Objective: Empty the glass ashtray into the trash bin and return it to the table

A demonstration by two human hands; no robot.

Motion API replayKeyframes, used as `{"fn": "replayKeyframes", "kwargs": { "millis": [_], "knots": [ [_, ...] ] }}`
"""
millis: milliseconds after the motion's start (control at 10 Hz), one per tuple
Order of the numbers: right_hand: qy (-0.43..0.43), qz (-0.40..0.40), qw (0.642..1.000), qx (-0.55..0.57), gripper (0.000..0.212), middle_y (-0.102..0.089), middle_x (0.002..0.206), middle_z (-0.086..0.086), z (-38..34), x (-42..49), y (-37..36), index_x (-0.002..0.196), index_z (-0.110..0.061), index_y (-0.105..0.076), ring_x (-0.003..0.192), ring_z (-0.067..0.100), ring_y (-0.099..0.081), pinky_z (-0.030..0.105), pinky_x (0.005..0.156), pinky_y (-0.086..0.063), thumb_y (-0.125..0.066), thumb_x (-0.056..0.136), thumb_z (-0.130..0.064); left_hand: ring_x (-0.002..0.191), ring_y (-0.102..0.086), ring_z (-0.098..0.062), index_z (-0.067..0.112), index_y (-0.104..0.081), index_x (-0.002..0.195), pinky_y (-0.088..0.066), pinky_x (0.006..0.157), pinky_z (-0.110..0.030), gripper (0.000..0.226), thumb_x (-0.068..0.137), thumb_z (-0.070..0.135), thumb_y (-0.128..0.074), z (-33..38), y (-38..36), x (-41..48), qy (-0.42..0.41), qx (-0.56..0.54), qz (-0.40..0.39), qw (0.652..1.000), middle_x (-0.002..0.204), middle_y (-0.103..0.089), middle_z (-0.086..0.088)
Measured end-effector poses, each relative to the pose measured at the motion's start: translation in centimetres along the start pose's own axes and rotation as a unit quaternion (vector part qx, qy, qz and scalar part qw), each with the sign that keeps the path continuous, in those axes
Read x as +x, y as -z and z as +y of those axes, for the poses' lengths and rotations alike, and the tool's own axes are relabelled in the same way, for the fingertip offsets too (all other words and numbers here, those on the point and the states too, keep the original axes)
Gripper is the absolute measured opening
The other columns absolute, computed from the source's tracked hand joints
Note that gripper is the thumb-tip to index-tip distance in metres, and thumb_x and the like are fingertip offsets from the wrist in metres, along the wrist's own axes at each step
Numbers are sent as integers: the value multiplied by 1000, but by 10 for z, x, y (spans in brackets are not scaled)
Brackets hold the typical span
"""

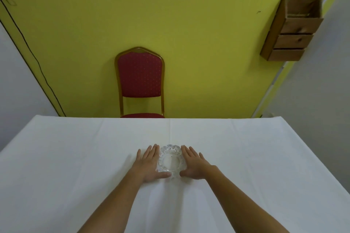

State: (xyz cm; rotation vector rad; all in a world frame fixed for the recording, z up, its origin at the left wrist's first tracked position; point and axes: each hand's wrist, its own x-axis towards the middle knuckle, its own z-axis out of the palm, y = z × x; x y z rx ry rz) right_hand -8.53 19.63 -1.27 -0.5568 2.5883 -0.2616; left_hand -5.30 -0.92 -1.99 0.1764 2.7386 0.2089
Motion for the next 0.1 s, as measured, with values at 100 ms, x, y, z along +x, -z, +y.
{"fn": "replayKeyframes", "kwargs": {
  "millis": [100],
  "knots": [
    [-15,37,999,-16,85,10,163,6,-1,1,23,151,-10,9,149,23,11,51,121,-2,-45,94,-43,146,13,-21,10,14,148,7,117,-52,101,83,76,-26,-4,25,1,13,6,28,1000,159,15,-7]
  ]
}}
